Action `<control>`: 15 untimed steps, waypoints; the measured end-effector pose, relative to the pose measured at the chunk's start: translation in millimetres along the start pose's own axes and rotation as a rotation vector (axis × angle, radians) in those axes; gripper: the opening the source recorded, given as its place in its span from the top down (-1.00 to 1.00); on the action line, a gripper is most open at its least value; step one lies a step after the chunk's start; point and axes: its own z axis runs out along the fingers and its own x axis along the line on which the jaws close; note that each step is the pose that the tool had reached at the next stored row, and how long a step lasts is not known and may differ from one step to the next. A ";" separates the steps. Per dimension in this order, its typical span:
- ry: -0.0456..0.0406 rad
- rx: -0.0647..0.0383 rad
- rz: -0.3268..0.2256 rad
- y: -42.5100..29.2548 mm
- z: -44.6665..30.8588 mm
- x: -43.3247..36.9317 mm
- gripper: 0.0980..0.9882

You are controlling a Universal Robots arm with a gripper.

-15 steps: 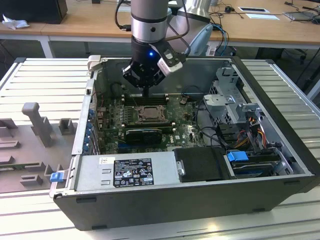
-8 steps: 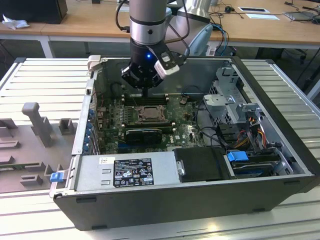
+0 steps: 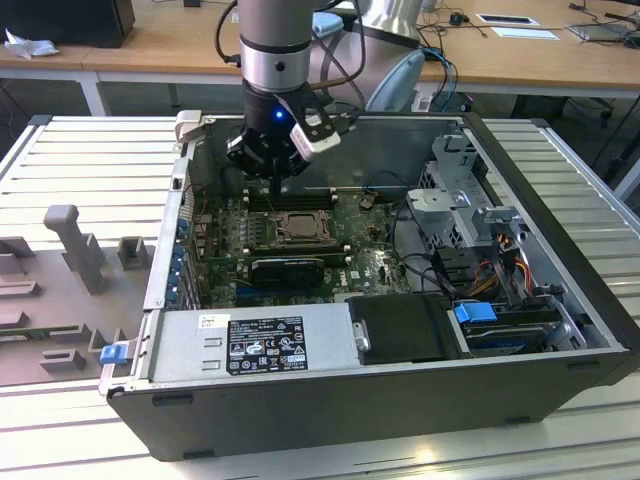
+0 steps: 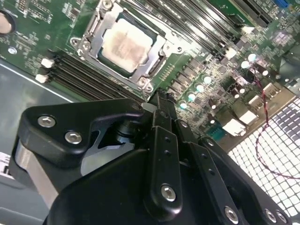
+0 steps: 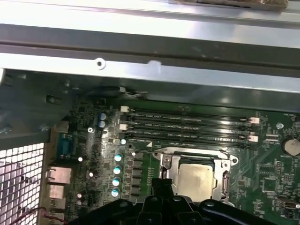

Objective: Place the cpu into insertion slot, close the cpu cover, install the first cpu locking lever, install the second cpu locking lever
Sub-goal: 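Install the first cpu locking lever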

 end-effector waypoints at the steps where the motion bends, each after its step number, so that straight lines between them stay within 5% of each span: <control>1: 0.0001 0.000 0.000 0.2 0.5 3.2 0.98; 10: 0.0001 -0.001 0.000 2.3 4.2 30.4 0.98; 15: 0.0000 -0.001 0.000 10.5 4.7 33.4 0.98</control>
